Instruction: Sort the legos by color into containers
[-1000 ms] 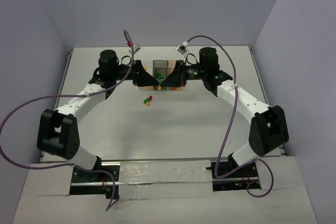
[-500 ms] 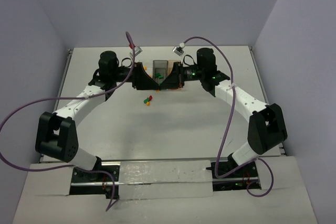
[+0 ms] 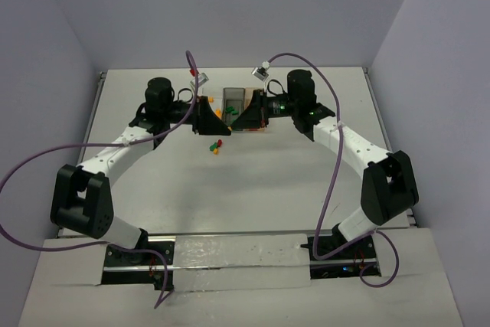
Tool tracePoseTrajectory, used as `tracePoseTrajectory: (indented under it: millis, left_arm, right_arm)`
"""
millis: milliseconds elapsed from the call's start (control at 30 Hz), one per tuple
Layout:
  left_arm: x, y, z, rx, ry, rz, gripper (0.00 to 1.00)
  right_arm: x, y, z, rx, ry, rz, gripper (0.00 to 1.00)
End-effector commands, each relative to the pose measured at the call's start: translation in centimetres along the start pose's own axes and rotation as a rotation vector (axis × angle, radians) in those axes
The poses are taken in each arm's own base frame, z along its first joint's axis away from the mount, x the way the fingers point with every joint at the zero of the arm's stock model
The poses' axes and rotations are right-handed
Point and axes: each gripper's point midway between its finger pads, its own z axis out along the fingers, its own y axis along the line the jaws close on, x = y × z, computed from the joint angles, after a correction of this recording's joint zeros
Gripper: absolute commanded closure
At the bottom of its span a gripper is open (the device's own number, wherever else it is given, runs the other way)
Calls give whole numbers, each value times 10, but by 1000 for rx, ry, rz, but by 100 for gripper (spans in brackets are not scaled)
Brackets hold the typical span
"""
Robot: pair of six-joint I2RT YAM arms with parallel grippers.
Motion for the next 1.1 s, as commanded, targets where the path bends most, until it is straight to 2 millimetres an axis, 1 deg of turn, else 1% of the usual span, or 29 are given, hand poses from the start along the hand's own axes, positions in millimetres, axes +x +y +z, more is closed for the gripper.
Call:
tracePoseTrajectory:
  millis: [0, 67, 133, 167, 233, 267, 300, 400, 433, 467, 500, 533, 567, 633, 667, 700, 733, 800, 833, 867, 900, 933, 1033, 1067]
  left_arm:
    - [-4, -7, -3, -7, -14, 44, 98]
    - [-7, 1, -7, -40, -33, 26, 100]
    - [-14, 6, -16, -65, -64, 25, 100]
    - [-23, 13, -28, -96, -100, 26, 100]
    - [-34, 21, -40, -146, -143, 31, 100]
    - [-42, 27, -47, -178, -168, 37, 100]
    - [-53, 33, -57, -220, -199, 50, 100]
    - [-66, 61, -68, -366, -216, 114, 100]
    - [-69, 68, -71, -410, -216, 119, 100]
    - [-72, 81, -74, -465, -218, 118, 100]
    - [-80, 96, -81, -548, -229, 124, 100]
    - [-82, 113, -84, -613, -228, 105, 100]
    - [-87, 127, -89, -679, -234, 102, 100]
    - [-95, 146, -95, -764, -223, 88, 100]
    - [-96, 158, -97, -799, -222, 76, 98]
    - [-94, 175, -99, -842, -216, 55, 97]
    - [-93, 186, -100, -866, -214, 42, 95]
    - [-91, 200, -100, -906, -202, 26, 94]
    - [-91, 207, -98, -924, -186, 20, 94]
    - [-89, 215, -94, -923, -168, 10, 93]
    - [-93, 216, -89, -919, -162, 18, 93]
    - [-91, 223, -86, -931, -148, 18, 92]
    - [-91, 230, -79, -939, -130, 32, 91]
    - [-89, 236, -75, -946, -120, 33, 91]
  right_arm:
    - [-17, 7, -4, 8, -24, -88, 100]
    - [-19, -1, -7, 39, -21, -96, 100]
    - [-22, -10, -13, 72, -21, -95, 100]
    - [-24, -14, -16, 84, -28, -93, 100]
    - [-25, -22, -21, 116, -35, -99, 100]
    - [-26, -31, -24, 158, -39, -89, 100]
    - [-31, -41, -27, 213, -54, -95, 100]
    - [-46, -64, -32, 351, -84, -111, 100]
    - [-46, -75, -32, 385, -82, -106, 100]
    - [-55, -86, -32, 434, -90, -111, 100]
    - [-63, -97, -34, 505, -101, -112, 100]
    - [-74, -103, -32, 538, -105, -127, 100]
    - [-70, -122, -29, 584, -77, -105, 100]
    - [-81, -137, -22, 632, -85, -113, 100]
    - [-86, -143, -16, 643, -92, -120, 100]
    - [-92, -154, -8, 667, -102, -127, 100]
    - [-95, -163, -2, 694, -103, -140, 100]
    - [-103, -164, 6, 708, -110, -167, 100]
    - [-104, -176, 10, 739, -107, -173, 100]
    - [-102, -183, 14, 749, -100, -169, 100]
    - [-98, -193, 19, 756, -87, -160, 100]
    - [-98, -202, 23, 779, -81, -160, 100]
    - [-98, -216, 27, 811, -71, -166, 100]
    - [-91, -227, 28, 835, -52, -155, 98]
